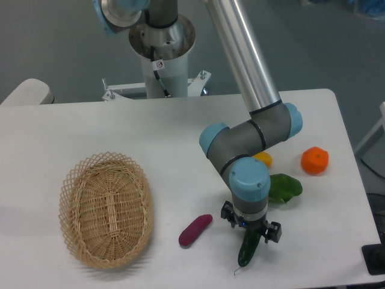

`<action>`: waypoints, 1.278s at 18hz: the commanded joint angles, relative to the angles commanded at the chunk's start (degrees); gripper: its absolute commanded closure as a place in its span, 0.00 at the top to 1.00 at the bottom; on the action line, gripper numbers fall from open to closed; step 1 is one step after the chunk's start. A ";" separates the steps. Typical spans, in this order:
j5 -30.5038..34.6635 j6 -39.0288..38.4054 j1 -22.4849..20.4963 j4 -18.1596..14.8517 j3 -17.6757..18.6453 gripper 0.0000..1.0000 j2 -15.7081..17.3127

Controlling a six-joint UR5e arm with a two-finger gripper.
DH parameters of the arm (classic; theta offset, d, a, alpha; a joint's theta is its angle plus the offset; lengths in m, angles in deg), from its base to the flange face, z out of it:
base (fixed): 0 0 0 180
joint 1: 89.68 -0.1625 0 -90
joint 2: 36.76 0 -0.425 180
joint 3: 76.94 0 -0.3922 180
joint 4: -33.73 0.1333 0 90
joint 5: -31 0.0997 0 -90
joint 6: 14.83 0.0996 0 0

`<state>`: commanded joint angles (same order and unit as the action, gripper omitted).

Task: Pick up the cucumber from the table
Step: 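Lower the open gripper around the cucumber and close on it, then lift the grasped cucumber up off the table toward the basket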

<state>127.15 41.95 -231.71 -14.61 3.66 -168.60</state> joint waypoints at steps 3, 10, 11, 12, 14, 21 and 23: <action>0.09 0.00 0.00 0.00 0.09 1.00 -0.09; 0.00 0.09 0.00 0.00 0.17 0.79 -0.09; 0.00 0.17 0.00 0.00 0.18 0.72 -0.09; 0.00 0.17 0.00 0.00 0.09 0.66 -0.09; 0.00 0.44 0.00 0.00 0.09 0.54 0.00; -0.09 1.58 0.00 -0.17 0.00 0.36 0.61; -0.09 1.67 0.00 -0.35 -0.35 0.35 0.88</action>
<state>127.06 43.62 -231.71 -14.96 3.31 -167.72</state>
